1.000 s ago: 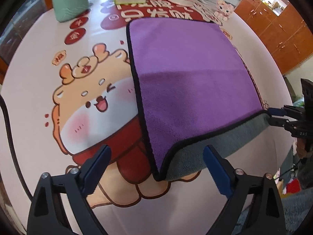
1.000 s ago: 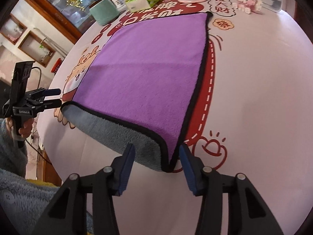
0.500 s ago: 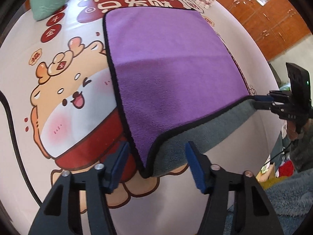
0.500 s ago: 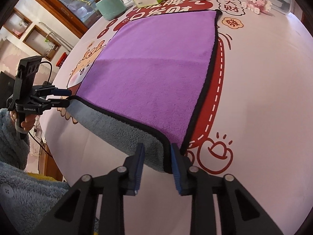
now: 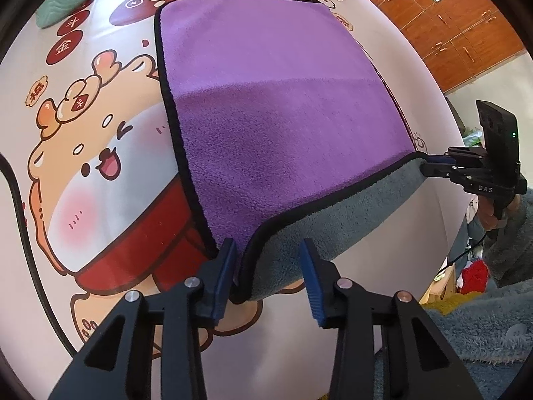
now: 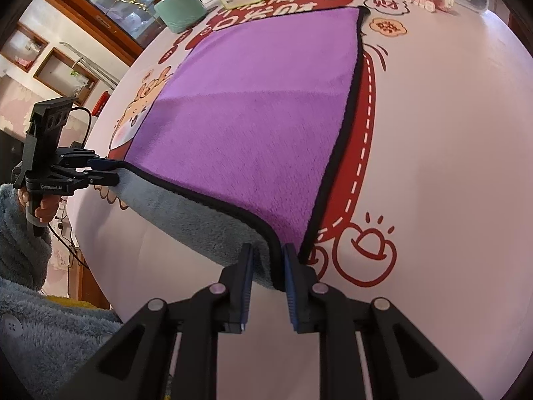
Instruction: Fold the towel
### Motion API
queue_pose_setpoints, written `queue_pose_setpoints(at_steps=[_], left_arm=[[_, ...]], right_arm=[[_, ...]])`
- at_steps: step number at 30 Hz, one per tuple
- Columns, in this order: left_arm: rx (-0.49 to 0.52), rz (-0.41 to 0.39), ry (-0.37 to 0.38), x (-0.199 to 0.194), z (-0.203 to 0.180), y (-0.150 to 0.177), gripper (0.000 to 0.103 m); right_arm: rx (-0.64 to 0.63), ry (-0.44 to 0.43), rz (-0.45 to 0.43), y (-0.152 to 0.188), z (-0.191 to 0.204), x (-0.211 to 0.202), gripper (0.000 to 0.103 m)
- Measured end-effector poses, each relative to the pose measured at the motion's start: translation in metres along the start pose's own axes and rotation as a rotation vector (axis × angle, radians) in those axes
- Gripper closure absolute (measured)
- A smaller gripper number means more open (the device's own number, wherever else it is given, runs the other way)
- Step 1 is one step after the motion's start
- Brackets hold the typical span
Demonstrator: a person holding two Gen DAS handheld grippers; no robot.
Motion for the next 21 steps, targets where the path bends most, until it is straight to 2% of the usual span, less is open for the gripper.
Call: queue_pose_setpoints(at_steps=[2,4,6,8,16,21], left_arm=[[0.002,0.0,0.006,-0.001,-0.001,-0.001,0.068],[0.003,-0.001,-0.003,-0.004,0.0,0.0,0.084],[0.004,-0.001,-0.022,-0.005,0.001,0.0,0.091],[0.005,-0.001,-0.035,-0.005,0.002,0.001,0.093],[0.016,-0.026,-0.084,-0.011,-0.003,0.008,0.096],[0.008,-0.084,-0.136,-0.021,-0.01,0.003,0.096]], right_arm=[[0.004,0.001,-0.003,0.0,0.0,0.0,0.085],[0.005,0.004,-0.011,0.0,0.001,-0.001,0.085],[-0.001,0.012,-0.023,0.0,0.004,-0.003,0.089],[-0.008,0.023,-0.028,0.0,0.006,-0.005,0.095],[-0.02,0.118,-0.079,0.003,0.016,-0.011,0.097],[-0.027,0.196,-0.118,0.006,0.024,-0.017,0.098]])
Point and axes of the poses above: each gripper's, at about its wrist camera, not at the fingertips, and x roughly the way its jaws point, z to its left, y to its underside, the point moved 5 cm from there along x, roughly the way its jaws point, and after that the axes turned 3 degrees about x, right-handed, at the moved point
